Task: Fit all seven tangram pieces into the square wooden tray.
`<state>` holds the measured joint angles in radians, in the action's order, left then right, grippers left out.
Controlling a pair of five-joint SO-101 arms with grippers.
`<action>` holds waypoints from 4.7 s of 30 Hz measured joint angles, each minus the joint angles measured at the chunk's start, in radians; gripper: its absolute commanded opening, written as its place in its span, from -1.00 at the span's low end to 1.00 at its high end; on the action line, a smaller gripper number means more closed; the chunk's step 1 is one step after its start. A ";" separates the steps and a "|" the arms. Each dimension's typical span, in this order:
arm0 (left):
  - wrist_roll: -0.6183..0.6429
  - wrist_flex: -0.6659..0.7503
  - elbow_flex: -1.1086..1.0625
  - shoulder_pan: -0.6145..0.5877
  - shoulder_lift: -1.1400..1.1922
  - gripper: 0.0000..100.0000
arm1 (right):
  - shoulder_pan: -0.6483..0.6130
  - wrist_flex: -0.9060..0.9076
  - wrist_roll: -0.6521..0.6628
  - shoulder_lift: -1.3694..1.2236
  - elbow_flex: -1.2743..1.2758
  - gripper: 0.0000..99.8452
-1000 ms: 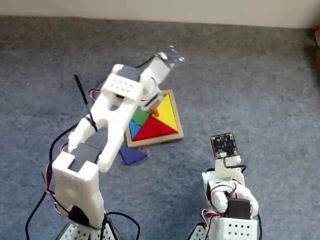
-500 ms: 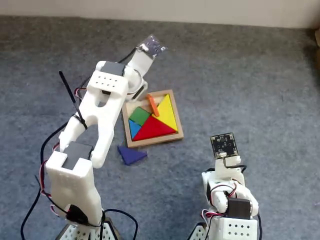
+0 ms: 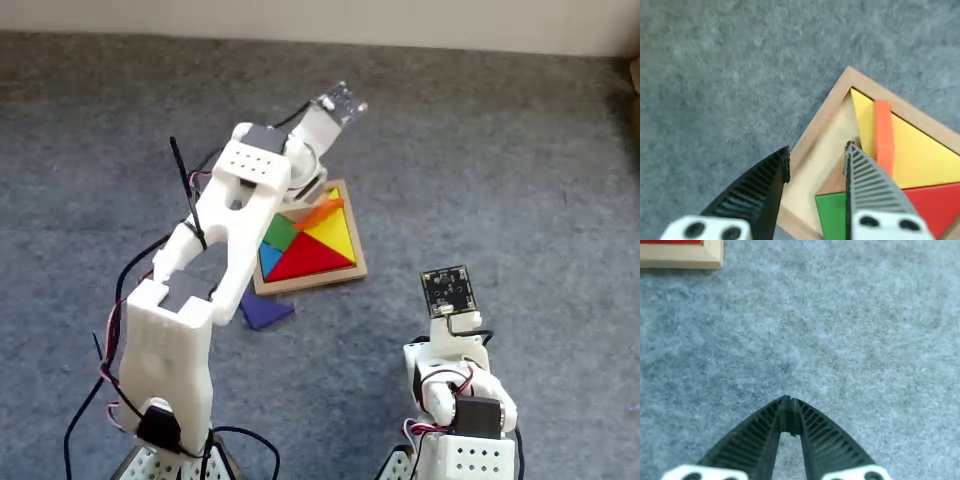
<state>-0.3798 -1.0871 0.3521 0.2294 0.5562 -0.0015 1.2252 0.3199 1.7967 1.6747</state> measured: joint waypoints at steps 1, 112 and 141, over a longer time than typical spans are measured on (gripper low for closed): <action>0.000 -0.021 0.025 0.002 0.000 -0.62 | 0.000 0.000 0.000 0.000 0.000 -0.99; -0.117 -0.241 0.371 -0.035 0.302 -0.62 | 0.000 0.000 0.000 0.000 0.000 -0.99; 0.008 -0.686 0.829 0.084 0.321 -0.61 | 0.000 0.000 0.000 0.000 0.000 -0.99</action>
<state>-0.3721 -1.7729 1.1807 0.3138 0.8769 -0.0015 1.2252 0.3199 1.7967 1.6747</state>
